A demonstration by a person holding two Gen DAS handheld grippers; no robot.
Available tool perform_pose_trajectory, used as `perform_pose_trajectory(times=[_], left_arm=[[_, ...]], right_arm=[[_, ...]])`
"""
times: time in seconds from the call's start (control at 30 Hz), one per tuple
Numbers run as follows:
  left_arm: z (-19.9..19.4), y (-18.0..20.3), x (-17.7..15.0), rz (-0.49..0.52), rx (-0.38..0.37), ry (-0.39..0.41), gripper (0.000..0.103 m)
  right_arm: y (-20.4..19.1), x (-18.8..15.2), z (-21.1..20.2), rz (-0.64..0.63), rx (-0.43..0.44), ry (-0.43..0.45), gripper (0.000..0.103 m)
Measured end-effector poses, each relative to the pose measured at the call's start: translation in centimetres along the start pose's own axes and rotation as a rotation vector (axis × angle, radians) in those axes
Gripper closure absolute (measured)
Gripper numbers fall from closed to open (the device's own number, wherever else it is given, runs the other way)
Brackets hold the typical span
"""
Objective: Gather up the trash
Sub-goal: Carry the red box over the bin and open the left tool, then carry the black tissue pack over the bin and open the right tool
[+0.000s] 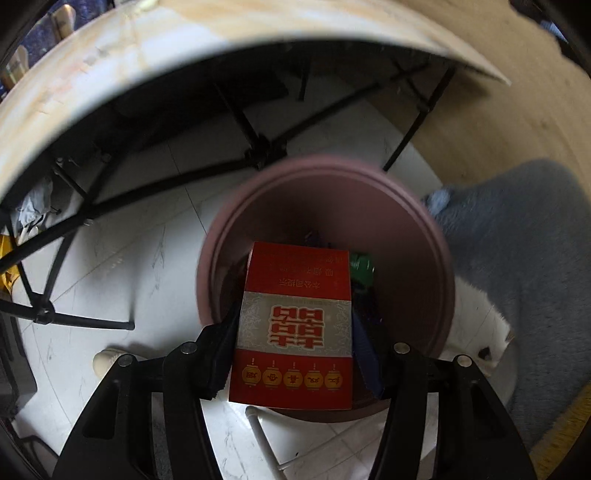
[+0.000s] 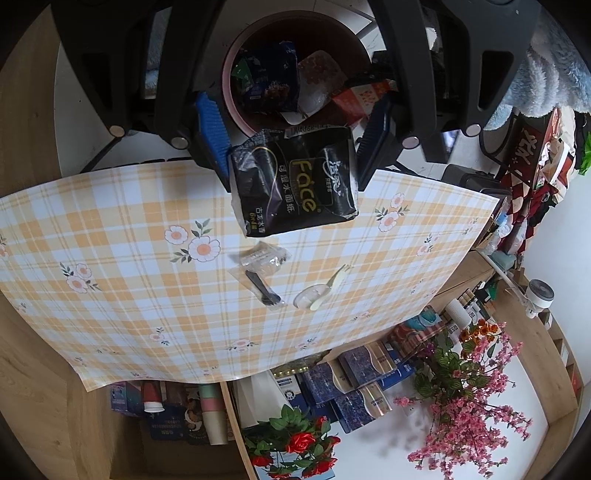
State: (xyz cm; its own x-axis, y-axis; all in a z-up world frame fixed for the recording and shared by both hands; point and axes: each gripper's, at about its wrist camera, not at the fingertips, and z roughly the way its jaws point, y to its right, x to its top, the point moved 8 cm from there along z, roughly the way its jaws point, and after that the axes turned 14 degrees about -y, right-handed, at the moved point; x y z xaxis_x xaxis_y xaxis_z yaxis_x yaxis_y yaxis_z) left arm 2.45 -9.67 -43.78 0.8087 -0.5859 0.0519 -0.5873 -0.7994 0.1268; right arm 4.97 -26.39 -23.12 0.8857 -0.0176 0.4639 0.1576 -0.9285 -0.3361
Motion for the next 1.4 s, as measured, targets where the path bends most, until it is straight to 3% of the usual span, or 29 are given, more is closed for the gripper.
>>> perform_pose_trajectory(times=[0.23, 0.3, 0.47, 0.67, 1.0, 1.17, 1.4], left_arm=[[1.9, 0.0, 0.1, 0.020, 0.023, -0.034, 0.046], [1.9, 0.0, 0.1, 0.022, 0.021, -0.030, 0.039], [-0.5, -0.7, 0.5, -0.033, -0.001, 0.055, 0.030], [-6.1, -2.5, 0.6, -0.146, -0.012, 0.204, 0.023], [-15.2, -5.7, -1.2, -0.330, 0.068, 0.422, 0.010], [-17.4, -7.0, -2.0, -0.408, 0.100, 0.458, 0.008], [-18.3, -8.7, -3.5, -0.462, 0.135, 0.461, 0.008]], right_arm=[[-0.3, -0.1, 0.5, -0.007, -0.003, -0.016, 0.039], [-0.6, -0.2, 0.5, -0.016, -0.007, -0.019, 0.039], [-0.9, -0.3, 0.7, -0.024, -0.010, -0.025, 0.039], [-1.3, -1.1, 1.6, -0.039, -0.020, -0.050, 0.039], [-2.4, -4.7, 6.4, -0.091, -0.031, -0.172, 0.039], [-2.8, -6.8, 9.4, -0.173, -0.077, -0.242, 0.039], [-2.3, -8.4, 12.3, -0.178, -0.089, -0.328, 0.039]])
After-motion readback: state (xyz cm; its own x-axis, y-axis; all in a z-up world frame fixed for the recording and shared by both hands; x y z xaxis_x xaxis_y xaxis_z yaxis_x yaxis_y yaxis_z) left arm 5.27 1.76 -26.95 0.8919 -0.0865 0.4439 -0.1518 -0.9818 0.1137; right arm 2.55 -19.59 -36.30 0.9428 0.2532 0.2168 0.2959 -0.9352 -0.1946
